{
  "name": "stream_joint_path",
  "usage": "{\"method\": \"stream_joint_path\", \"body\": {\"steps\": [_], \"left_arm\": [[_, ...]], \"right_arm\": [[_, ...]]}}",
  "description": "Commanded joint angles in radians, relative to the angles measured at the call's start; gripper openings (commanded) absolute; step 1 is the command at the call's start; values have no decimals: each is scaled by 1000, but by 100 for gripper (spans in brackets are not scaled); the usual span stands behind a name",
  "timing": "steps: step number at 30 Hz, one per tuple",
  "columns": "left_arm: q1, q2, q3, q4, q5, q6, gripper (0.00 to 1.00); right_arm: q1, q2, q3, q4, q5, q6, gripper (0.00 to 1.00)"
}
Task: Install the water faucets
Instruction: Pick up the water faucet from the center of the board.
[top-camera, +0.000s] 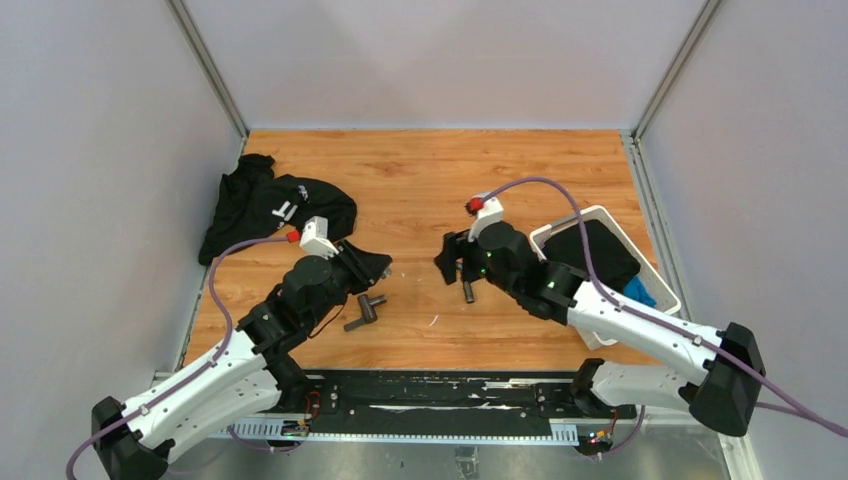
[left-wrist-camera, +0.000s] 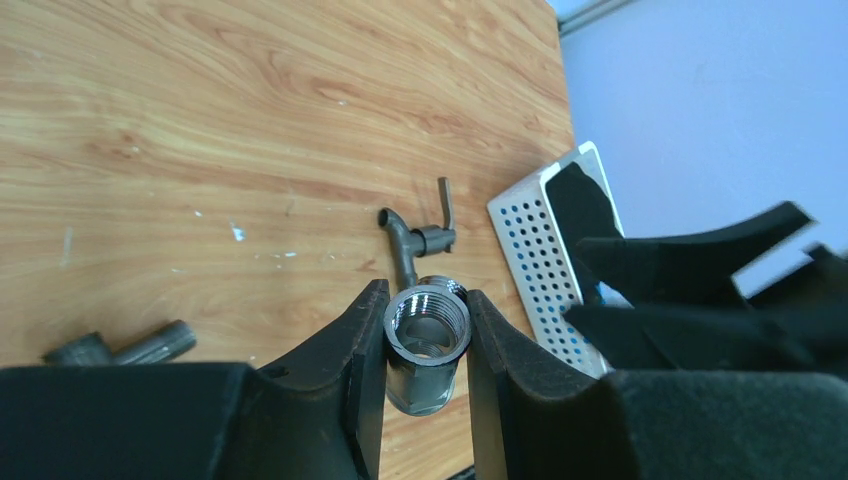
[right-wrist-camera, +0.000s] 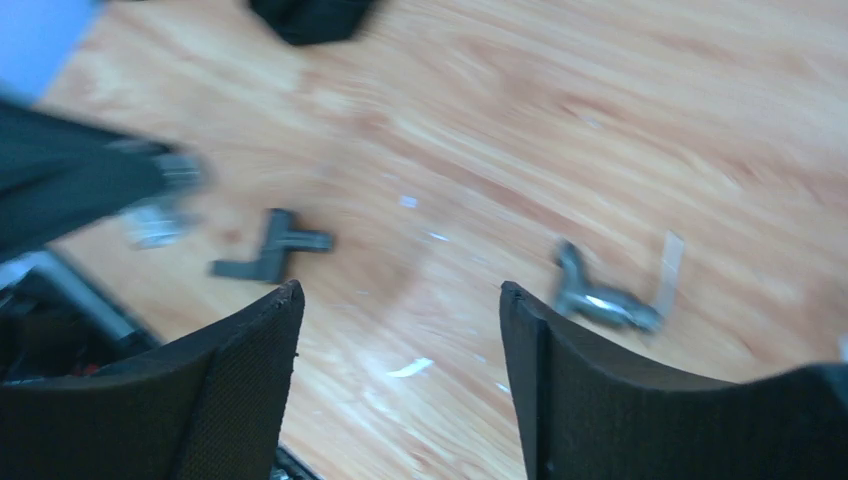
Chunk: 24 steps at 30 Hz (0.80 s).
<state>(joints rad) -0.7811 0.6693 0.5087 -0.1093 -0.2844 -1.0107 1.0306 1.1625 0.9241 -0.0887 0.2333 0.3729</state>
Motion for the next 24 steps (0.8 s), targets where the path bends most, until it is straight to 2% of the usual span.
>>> {"method": "stream_joint_path", "body": {"steps": [1,4,9,13,19,22,24], "left_arm": [[-1,-23,-9,-37,-100,92,0],[-1,-4,-17,-8,-98,130,0],[-1,45,-40,78,-33,187,0],[-1,45,-59,152,17,201,0],[-1,31,-66,147,15,180,0],[-1,29,-72,145,20,155,0],[-1,31,-73,138,21,140,0]], "right_arm": [[-204,-3,-111,-218,9,228,67],[-256,62,-107,-287,-17,270,61],[-266,250,-22,-356,-73,267,59],[-267,372,29,-362,-122,254,58],[-267,482,82,-348,-125,254,52],[-267,525,105,-347,-101,248,40],[-267,541,111,-345,-94,247,26]]}}
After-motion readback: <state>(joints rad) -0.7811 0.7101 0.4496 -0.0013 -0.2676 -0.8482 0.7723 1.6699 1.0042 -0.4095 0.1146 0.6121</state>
